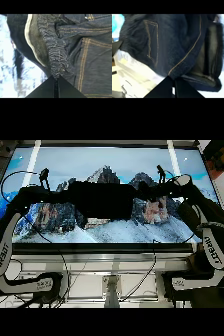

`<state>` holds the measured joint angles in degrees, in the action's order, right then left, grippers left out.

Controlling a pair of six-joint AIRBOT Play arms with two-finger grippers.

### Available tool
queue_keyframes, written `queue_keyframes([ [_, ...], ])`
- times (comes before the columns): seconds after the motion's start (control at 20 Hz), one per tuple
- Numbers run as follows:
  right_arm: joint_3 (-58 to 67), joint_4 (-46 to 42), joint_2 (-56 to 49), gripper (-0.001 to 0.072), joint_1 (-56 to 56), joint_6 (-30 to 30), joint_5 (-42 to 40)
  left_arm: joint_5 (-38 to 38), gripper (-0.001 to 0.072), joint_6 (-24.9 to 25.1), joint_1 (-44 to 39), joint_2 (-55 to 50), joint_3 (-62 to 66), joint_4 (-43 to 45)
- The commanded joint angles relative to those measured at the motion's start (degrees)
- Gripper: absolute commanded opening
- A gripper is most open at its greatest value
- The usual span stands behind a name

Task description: Fold the clothes and pants, and hang the long-sleeved shirts on hangers.

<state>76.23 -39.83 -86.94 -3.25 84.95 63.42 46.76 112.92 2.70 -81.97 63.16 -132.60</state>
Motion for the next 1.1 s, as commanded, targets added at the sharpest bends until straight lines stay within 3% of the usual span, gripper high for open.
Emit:
queue_keyframes([
  [0.0,6.1,-2.9,0.1,0.0036,1.3,1.0,3.2,-2.5,0.002,-0.2,-2.9,0.0,0.0,0.2],
  [0.05,6.1,-3.1,0.1,0.0147,1.3,1.0,3.0,-2.5,0.002,-0.2,-3.5,0.0,0.0,0.2],
  [0.1,6.1,-4.7,0.1,0.0355,1.3,1.0,3.0,-2.5,0.0021,-0.3,-3.8,0.0,0.0,0.1],
  [0.15,6.1,-7.0,0.1,0.0448,1.3,1.0,3.0,-2.5,0.0021,-0.2,-4.1,0.0,0.0,0.2],
  [0.3,6.1,-15.7,0.1,0.0433,1.3,0.9,3.2,-2.5,0.0022,-0.2,-4.1,0.0,0.0,0.2],
  [0.4,6.1,-20.1,-0.3,0.0241,1.3,0.3,6.7,-2.5,0.0023,-0.2,-4.1,0.0,0.0,0.6],
  [0.55,5.4,-18.6,-3.3,0.0244,2.7,-3.7,14.3,-2.4,0.0023,-0.3,-4.1,0.0,0.0,2.9],
  [0.65,4.6,-10.2,-6.2,0.0245,4.3,-5.8,14.3,-2.3,0.0022,-0.3,-4.1,0.0,0.0,5.9],
  [0.75,4.5,-3.7,-10.1,0.0285,4.3,-9.6,20.3,-2.0,0.0023,-0.3,-4.1,0.0,0.0,6.6],
  [1.05,3.6,-1.8,-17.7,0.0286,5.1,-11.1,21.7,-0.3,0.0022,-0.2,-4.1,0.0,0.0,6.6],
])
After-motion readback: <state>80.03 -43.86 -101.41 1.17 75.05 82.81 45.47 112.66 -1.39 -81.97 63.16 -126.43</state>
